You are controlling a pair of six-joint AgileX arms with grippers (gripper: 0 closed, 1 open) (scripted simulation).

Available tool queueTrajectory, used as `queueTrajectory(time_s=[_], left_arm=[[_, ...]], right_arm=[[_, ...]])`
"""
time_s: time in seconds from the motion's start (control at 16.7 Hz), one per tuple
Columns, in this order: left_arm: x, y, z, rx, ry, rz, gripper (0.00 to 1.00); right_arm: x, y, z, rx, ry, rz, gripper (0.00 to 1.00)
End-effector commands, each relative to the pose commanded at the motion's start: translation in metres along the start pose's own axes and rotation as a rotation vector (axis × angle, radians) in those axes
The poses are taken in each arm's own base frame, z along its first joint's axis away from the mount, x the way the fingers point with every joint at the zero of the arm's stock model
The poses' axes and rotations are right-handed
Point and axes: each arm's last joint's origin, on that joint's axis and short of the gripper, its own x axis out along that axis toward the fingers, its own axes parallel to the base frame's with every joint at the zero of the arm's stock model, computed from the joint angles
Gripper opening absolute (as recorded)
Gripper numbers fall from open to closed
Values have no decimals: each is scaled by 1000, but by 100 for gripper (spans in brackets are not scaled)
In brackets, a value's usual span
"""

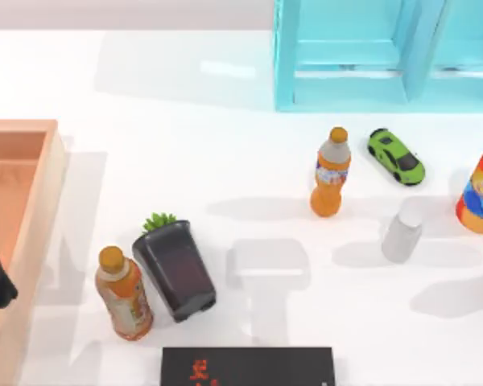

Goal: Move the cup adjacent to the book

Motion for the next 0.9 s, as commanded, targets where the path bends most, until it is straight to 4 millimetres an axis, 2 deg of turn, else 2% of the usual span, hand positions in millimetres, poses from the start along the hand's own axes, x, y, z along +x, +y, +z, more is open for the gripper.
queueTrajectory(time_s=[0.24, 0.42, 0.66, 0.9], left_arm=[[0, 0, 0, 0, 0, 0, 100], [0, 0, 0, 0, 0, 0, 100], [0, 0, 0, 0, 0, 0, 100], [0, 0, 0, 0, 0, 0, 100]], right_arm=[[13, -8, 41, 231, -76, 135, 0], [23, -12, 79, 456, -59, 270, 0], [31, -14, 135, 777, 86, 383, 0], [32, -9, 197, 1061, 258, 324, 0]])
